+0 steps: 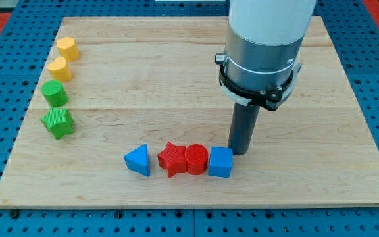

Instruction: Move the cube above the red star

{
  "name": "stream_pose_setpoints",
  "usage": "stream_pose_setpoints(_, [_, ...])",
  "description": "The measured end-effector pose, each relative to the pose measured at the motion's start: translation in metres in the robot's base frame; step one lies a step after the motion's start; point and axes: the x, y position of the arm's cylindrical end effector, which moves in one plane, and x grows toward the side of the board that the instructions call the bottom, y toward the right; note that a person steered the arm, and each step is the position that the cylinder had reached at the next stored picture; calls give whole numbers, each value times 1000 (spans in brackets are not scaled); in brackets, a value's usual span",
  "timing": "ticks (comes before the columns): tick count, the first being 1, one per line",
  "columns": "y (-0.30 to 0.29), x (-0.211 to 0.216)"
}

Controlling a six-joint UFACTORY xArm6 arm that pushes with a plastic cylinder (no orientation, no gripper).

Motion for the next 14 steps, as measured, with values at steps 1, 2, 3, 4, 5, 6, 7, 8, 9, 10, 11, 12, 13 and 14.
stream_pose_setpoints(1, [0, 0])
stream_pose_setpoints(2, [0, -4])
stream_pose_setpoints(3, [7, -4])
stream_pose_setpoints(4, [64, 0])
stream_pose_setpoints(5, [94, 54])
stream_pose_setpoints(6, [86, 87])
stream_pose_setpoints(7, [73, 89])
stream_pose_setpoints(8, [71, 88])
stream_pose_setpoints(9, [50, 88])
stream_pose_setpoints(10, [20, 88])
stream_pose_setpoints(11, [-11, 60])
stream_pose_setpoints(12, [-21, 10])
stream_pose_setpoints(13, [-63, -32])
stream_pose_setpoints(14, [-136, -46])
